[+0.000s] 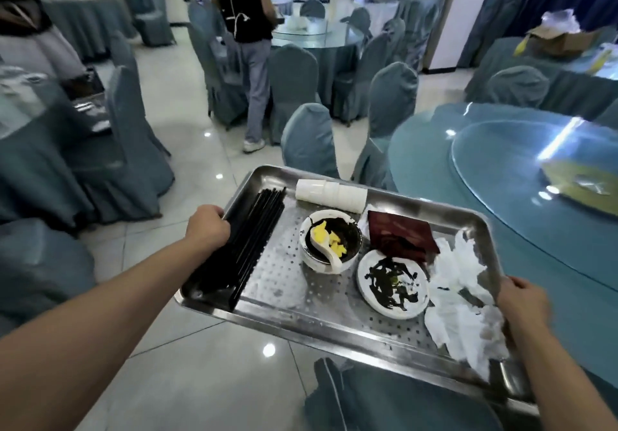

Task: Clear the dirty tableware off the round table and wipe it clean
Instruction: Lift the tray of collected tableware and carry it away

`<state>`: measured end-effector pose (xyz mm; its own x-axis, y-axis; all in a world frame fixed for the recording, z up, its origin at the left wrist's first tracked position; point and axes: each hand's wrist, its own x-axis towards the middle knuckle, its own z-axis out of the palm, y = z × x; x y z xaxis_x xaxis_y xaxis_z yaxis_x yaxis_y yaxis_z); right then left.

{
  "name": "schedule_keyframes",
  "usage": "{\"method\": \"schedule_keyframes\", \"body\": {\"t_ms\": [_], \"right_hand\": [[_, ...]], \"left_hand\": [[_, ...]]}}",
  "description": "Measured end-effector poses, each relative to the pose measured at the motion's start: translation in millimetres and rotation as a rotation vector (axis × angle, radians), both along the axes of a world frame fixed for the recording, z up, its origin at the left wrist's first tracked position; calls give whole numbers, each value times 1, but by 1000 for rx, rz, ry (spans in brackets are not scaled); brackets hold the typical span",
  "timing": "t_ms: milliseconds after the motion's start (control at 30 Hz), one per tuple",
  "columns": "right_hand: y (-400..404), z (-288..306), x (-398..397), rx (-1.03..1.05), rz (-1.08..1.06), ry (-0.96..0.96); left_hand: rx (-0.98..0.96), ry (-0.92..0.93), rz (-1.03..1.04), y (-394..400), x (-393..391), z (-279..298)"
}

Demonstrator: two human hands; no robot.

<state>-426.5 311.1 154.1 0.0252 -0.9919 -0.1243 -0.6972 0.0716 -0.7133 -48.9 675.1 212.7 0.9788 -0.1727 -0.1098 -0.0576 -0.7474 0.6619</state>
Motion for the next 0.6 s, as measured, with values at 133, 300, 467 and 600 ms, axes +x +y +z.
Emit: {"method": "schedule_keyframes", "body": {"t_ms": [133,300,467,600], "right_hand": [[19,11,86,-6,114,-23],[58,22,196,12,270,-51],[101,31,294,-23,425,-77],[136,33,361,-36,521,-95]], "left_hand": [[22,-21,117,62,33,4],[64,-31,248,146,69,0],[-2,-47,389,220,89,2],[9,-42,523,270,91,3]]}}
